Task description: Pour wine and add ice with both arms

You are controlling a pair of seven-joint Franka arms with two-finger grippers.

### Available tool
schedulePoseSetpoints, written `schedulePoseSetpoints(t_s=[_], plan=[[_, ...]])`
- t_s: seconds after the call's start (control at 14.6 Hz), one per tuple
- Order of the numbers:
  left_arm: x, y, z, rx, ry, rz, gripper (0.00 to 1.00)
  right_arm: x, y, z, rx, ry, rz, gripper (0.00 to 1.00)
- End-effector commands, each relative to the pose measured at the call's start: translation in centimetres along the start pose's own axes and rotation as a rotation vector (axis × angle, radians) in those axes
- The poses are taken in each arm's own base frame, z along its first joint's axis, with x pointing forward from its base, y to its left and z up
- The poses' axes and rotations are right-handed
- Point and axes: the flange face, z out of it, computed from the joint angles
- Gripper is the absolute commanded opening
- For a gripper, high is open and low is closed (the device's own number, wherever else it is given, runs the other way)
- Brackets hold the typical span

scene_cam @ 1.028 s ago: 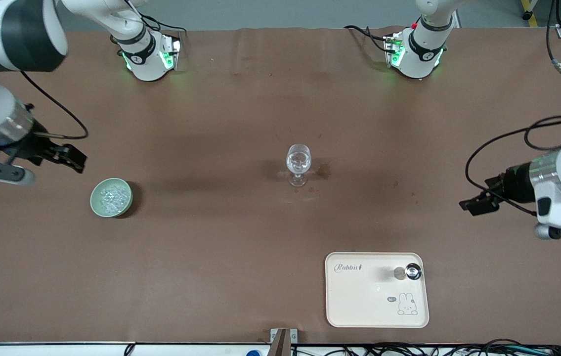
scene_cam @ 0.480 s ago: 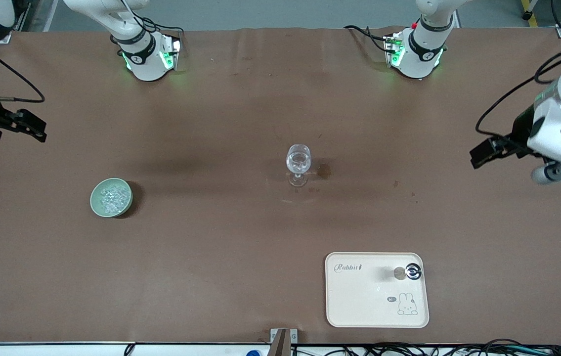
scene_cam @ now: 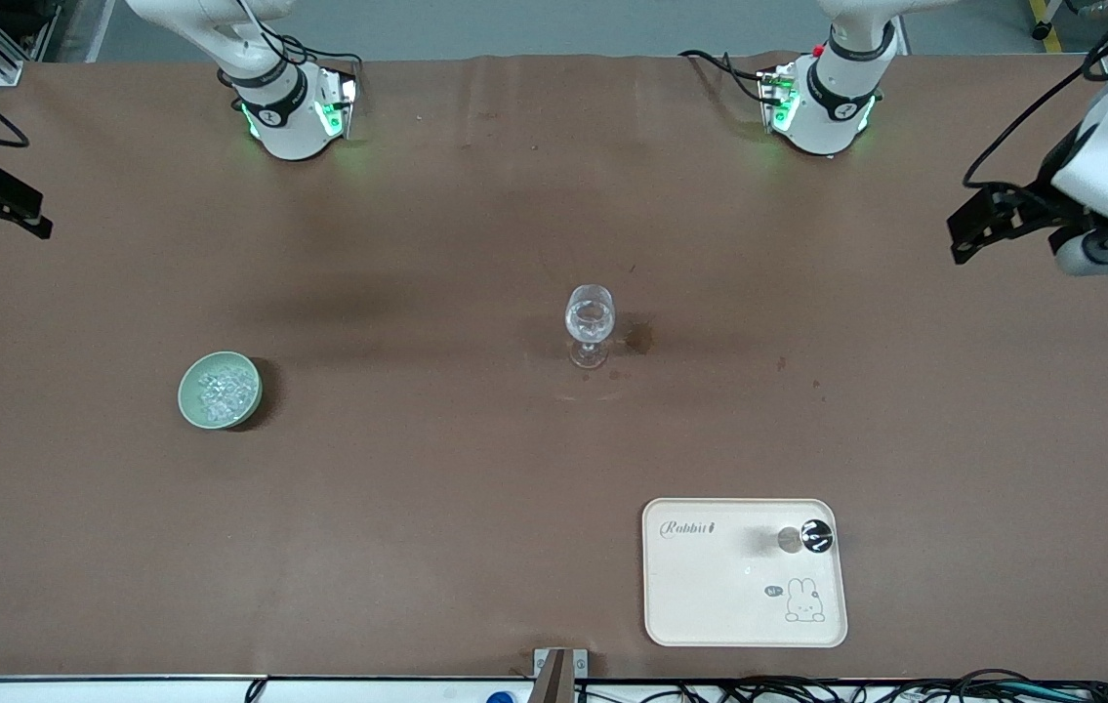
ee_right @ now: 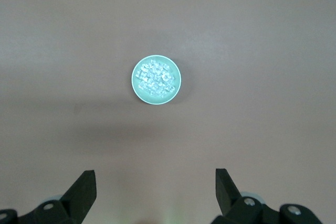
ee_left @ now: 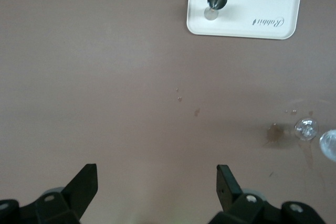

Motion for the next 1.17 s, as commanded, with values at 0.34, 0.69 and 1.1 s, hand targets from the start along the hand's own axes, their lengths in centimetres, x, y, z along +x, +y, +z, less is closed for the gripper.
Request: schedulePoseSetpoints(t_s=[0.34, 0.69, 1.1], plan=[[-5.3, -2.5, 0.0, -0.088, 0.014, -0.007, 1.00, 1.0, -0.9, -4.3, 0.005, 0.009, -0.020, 1.00], [-5.2, -2.9, -0.5, -0.023, 0.026, -0.021, 1.00, 1.5, -1.2, -3.7, 0.006, 0.000, -0.017, 1.00], [-5.3, -2.4, -0.3, -0.002, 0.017, -0.011, 1.00, 1.8, -2.9, -2.8, 0.005, -0.018, -0.031, 1.00]])
